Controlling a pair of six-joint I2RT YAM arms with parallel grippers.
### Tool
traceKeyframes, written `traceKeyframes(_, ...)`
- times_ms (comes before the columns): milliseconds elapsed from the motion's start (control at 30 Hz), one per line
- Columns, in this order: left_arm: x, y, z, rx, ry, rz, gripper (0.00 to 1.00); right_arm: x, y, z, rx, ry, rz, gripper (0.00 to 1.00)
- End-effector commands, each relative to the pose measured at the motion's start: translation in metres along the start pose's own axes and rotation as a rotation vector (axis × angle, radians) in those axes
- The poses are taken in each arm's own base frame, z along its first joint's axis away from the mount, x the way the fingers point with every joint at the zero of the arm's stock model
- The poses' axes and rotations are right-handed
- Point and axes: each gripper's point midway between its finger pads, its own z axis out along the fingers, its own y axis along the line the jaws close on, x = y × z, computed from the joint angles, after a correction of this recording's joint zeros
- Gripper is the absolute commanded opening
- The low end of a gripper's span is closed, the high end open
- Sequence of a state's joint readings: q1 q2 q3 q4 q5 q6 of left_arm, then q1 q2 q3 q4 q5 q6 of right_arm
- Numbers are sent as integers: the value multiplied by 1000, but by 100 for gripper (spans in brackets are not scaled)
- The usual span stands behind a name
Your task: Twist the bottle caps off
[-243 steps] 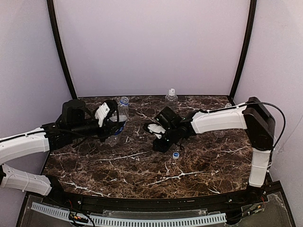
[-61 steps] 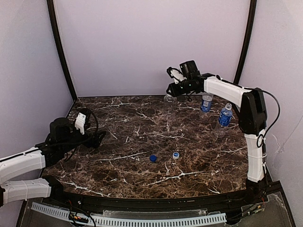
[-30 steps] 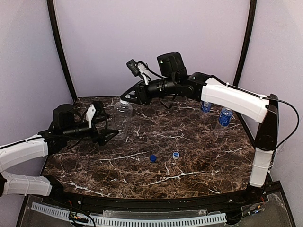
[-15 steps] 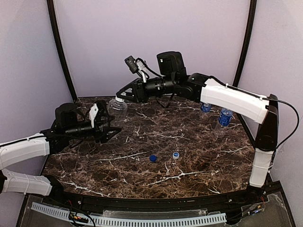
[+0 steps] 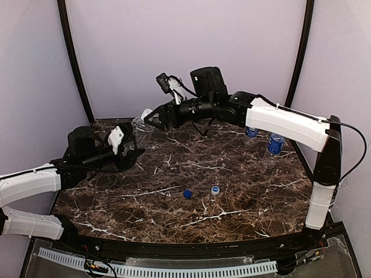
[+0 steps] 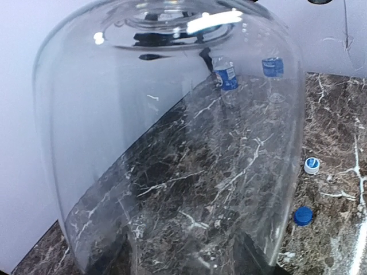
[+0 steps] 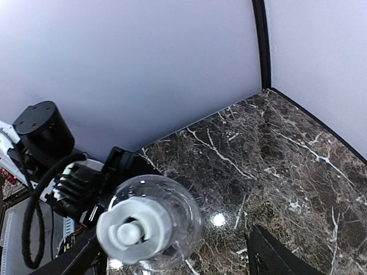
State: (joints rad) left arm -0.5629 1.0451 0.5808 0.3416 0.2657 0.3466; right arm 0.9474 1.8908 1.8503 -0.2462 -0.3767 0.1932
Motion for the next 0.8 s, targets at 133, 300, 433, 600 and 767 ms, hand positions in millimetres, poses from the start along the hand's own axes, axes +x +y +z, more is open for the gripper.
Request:
traceKeyframes(133, -1, 17, 3, -179, 39, 302, 50, 3, -13, 1, 103, 2, 102, 81)
traceKeyframes(300, -1, 14, 3, -166, 41, 284, 50, 7, -13, 9, 84, 17, 116, 62)
traceKeyframes(433, -1, 10, 4, -141, 34, 273, 50, 6, -1, 9, 21, 21, 78, 14)
traceKeyframes(600, -3, -25, 2, 61, 8, 213, 49, 16, 47, -5, -243, 51, -131, 0)
traceKeyframes(767, -5, -97, -23, 496, 0, 37, 46, 56, 93, -39, -495, 93, -402, 0)
